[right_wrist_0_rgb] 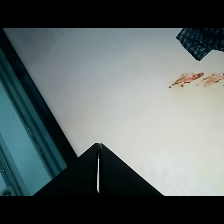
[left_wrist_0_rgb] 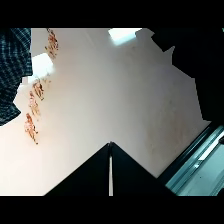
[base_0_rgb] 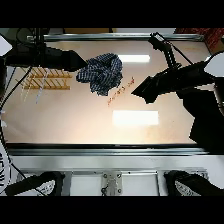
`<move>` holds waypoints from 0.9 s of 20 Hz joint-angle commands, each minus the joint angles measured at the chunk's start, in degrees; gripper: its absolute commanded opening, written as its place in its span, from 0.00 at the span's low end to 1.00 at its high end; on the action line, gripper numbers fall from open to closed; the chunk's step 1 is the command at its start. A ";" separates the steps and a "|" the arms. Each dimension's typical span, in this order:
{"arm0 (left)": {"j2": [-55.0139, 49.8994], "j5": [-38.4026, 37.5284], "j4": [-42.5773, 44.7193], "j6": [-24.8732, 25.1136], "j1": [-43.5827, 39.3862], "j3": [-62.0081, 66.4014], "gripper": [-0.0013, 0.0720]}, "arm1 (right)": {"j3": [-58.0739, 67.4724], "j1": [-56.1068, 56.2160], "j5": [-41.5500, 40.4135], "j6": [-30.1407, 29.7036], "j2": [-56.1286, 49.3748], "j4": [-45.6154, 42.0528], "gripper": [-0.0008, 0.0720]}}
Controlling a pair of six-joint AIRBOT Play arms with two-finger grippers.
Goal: Fold the clothes and pants, and hang the long-sleeved shirts on hangers.
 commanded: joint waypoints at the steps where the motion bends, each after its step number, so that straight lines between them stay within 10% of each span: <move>1: -0.02 0.00 0.02 0.00 0.00 0.00 0.04 | -0.02 0.04 0.00 0.02 -0.04 0.00 0.04; 10: -0.02 0.68 -1.81 0.02 -0.02 0.00 0.04 | -0.02 0.04 0.00 0.02 -0.04 0.00 0.04; 11: -0.04 2.69 -1.25 0.22 -0.02 0.00 0.22 | -0.02 0.04 0.00 0.02 -0.04 0.00 0.04; 12: -0.26 5.01 -1.11 0.68 -0.02 0.02 0.83 | -0.02 0.04 0.00 0.02 -0.04 0.00 0.04; 13: -0.83 8.15 -0.09 0.76 -0.02 0.02 0.98 | -0.02 0.04 0.00 0.02 -0.04 0.02 0.04; 18: -11.91 21.55 15.98 1.05 -5.11 0.02 0.97 | -0.02 0.07 0.00 0.04 -0.07 0.00 0.04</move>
